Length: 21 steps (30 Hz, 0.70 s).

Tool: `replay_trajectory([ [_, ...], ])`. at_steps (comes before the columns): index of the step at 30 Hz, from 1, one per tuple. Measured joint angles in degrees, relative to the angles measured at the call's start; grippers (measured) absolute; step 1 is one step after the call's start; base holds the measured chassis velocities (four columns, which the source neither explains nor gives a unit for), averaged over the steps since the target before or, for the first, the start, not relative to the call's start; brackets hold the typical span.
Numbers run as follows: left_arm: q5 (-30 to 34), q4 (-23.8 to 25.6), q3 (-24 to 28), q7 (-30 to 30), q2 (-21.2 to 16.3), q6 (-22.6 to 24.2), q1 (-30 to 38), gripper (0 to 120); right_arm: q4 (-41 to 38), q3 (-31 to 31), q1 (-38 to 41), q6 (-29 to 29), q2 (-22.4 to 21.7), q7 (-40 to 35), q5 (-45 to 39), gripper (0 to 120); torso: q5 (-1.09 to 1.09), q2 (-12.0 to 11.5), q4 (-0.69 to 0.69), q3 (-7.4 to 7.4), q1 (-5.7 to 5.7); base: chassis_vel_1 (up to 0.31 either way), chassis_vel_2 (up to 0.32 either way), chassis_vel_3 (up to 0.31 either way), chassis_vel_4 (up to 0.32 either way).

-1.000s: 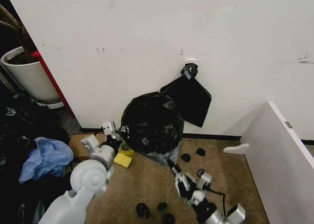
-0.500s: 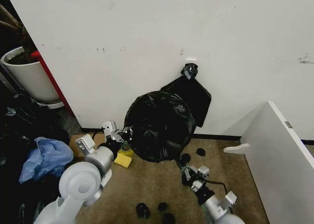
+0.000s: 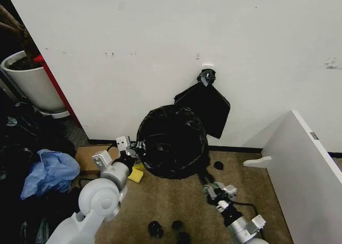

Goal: Place the garbage bag over the trash bin.

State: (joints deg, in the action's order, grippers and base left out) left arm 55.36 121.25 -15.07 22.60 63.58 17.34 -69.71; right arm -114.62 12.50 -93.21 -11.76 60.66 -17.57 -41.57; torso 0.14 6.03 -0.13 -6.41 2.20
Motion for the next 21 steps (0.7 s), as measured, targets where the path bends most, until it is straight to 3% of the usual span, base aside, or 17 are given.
replay_trajectory([
  [5,-3.0,-1.1,0.5,-0.5,0.5,-1.1,-1.0,1,-4.2,-0.6,0.9,-3.9,0.8,-2.9,-2.7,66,0.01,0.0,0.03,0.0,0.0,0.0,0.0,0.0,0.0],
  [6,-4.1,-1.1,0.9,-0.9,0.6,-1.7,-1.3,1,-6.9,-0.9,0.8,-5.8,1.0,-0.9,-2.7,72,0.01,0.0,0.02,0.0,0.0,0.0,0.0,0.0,0.0],
  [8,-4.6,-1.1,1.0,-1.2,0.7,-2.0,-1.4,1,-7.9,-1.0,0.7,-6.4,0.9,0.7,-2.6,74,0.01,0.0,0.02,0.0,0.0,0.0,0.0,0.0,0.0],
  [10,-7.1,-1.1,1.6,-2.1,0.7,-3.5,-1.9,1,-11.7,-1.6,0.0,-8.2,0.6,9.1,-1.3,86,0.01,0.0,0.02,0.0,0.0,0.0,0.0,0.0,0.0],
  [13,-9.0,-1.2,2.0,-2.6,0.6,-4.6,-2.3,1,-14.8,-2.6,-0.5,-7.3,0.2,14.6,5.1,94,0.0,0.0,0.02,0.01,0.0,0.0,0.0,0.0,0.0],
  [17,-9.9,-1.4,2.5,-2.7,0.8,-5.3,-2.4,1,-15.5,-4.0,0.0,-4.2,-0.3,12.8,15.7,86,0.0,0.0,0.01,0.01,0.0,0.0,0.0,0.0,0.0],
  [19,-10.9,-1.8,2.7,-2.9,1.1,-6.4,-2.4,1,-16.3,-6.2,1.2,0.7,-1.2,6.5,24.6,74,0.01,0.0,0.01,0.01,0.0,0.0,0.0,0.0,0.0],
  [21,-12.4,-2.2,2.8,-3.5,1.3,-7.6,-2.4,1,-18.6,-9.2,3.0,8.9,-2.3,-1.6,28.1,68,0.01,0.0,0.01,0.0,0.0,0.0,0.0,0.0,0.0],
])
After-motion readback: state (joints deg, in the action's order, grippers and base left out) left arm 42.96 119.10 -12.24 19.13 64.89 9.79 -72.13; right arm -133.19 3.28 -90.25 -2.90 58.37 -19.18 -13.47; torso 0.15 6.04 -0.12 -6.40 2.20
